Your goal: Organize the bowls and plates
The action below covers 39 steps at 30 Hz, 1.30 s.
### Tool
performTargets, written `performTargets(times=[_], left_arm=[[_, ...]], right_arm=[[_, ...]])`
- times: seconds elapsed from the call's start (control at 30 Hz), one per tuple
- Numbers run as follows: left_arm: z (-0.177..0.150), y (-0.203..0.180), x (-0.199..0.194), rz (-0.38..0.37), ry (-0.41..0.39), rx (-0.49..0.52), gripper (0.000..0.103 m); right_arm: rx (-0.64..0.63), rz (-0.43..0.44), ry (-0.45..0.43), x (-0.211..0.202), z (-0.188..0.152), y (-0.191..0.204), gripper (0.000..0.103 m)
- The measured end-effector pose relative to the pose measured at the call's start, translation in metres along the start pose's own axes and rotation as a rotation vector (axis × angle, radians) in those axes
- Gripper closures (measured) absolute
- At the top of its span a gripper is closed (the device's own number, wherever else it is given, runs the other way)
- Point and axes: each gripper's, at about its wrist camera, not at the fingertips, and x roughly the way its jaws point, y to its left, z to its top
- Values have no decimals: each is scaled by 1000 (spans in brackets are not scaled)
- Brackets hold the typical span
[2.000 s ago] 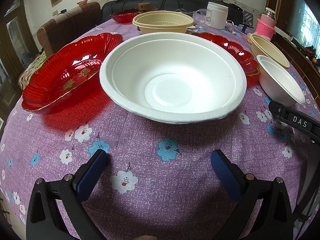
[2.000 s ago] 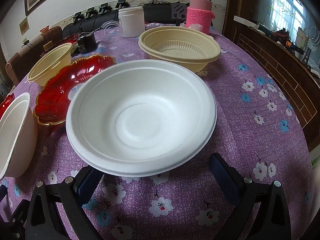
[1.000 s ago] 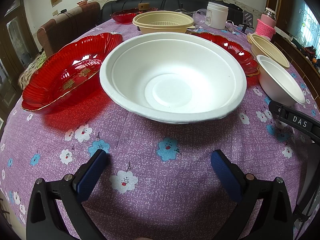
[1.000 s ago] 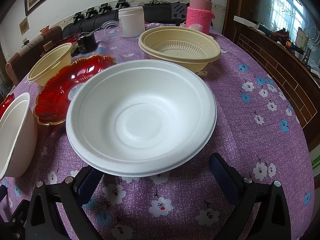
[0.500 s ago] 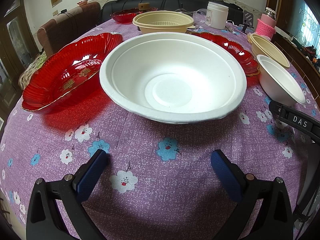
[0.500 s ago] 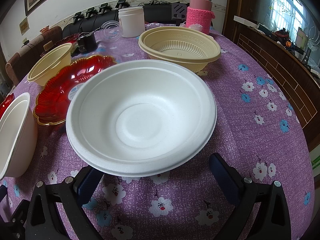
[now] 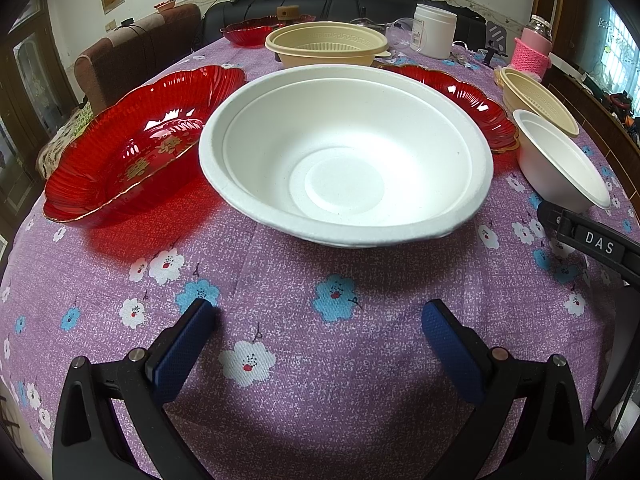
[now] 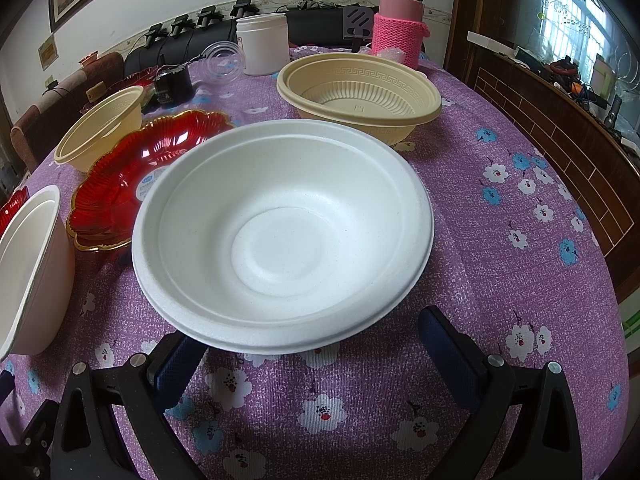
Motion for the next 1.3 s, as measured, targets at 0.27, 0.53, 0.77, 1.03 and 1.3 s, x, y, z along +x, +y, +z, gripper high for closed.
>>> performTargets(times=[0.27, 0.53, 0.77, 1.03, 1.3], left_arm=[[0, 0, 0, 1, 0, 1, 0], [10, -1, 4, -24, 96, 43, 0], [9, -3, 3, -23, 98, 57, 0], [5, 39, -72, -332, -102, 31, 4], [55, 155, -158, -190, -344, -60, 0]], right_arm=[[0, 0, 0, 0, 0, 0, 1], [-62, 84, 45, -6, -2, -2, 1], [-61, 38, 99, -8, -4, 4, 1], [-44, -32, -124, -88, -7, 3, 1], [-175, 126, -474, -216, 41, 73, 1]])
